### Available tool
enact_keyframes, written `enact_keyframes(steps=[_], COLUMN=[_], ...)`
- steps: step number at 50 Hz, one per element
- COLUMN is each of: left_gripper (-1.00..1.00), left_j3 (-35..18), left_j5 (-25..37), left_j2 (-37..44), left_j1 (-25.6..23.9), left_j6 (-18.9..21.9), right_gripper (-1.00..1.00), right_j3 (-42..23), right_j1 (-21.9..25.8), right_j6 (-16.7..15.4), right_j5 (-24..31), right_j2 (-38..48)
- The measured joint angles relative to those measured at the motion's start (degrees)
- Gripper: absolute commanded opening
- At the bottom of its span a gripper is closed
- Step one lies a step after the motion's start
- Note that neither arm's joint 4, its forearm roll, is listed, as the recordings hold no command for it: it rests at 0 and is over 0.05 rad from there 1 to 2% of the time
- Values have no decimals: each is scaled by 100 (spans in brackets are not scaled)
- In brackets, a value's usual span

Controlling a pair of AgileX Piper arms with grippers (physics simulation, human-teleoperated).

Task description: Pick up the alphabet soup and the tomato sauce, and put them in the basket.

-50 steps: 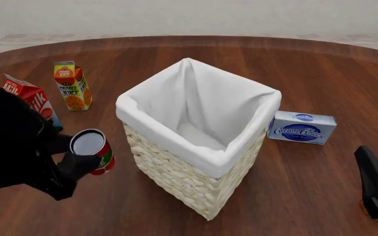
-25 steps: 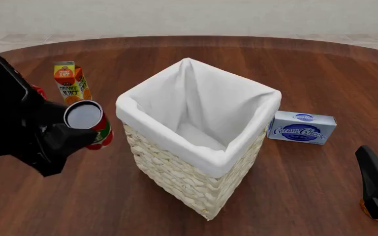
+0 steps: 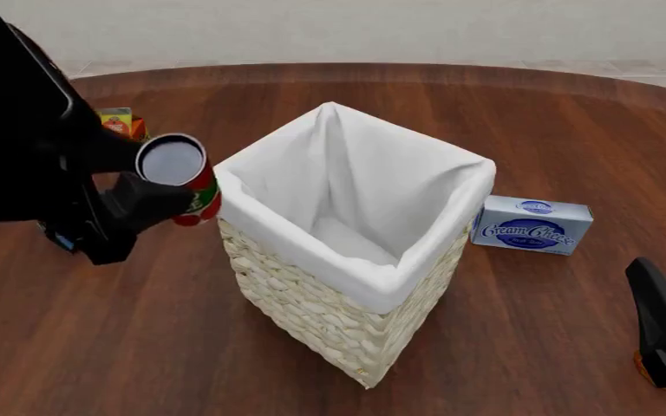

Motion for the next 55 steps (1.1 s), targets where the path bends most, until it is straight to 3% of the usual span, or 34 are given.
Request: enact_keyframes(steps=[24,55], left_gripper=[-100,-100], left_j3=[-807,-1392], left_j5=[-57,-439], left_j2=[601,1533], left_j1=[-442,-999], left_j6=[220,269], right_gripper=[100,100], right_j3=[-1,-11], right_j1=[2,-57], right_j6=[21,71], right_j5=[91,59], right_j2=[-88,-64])
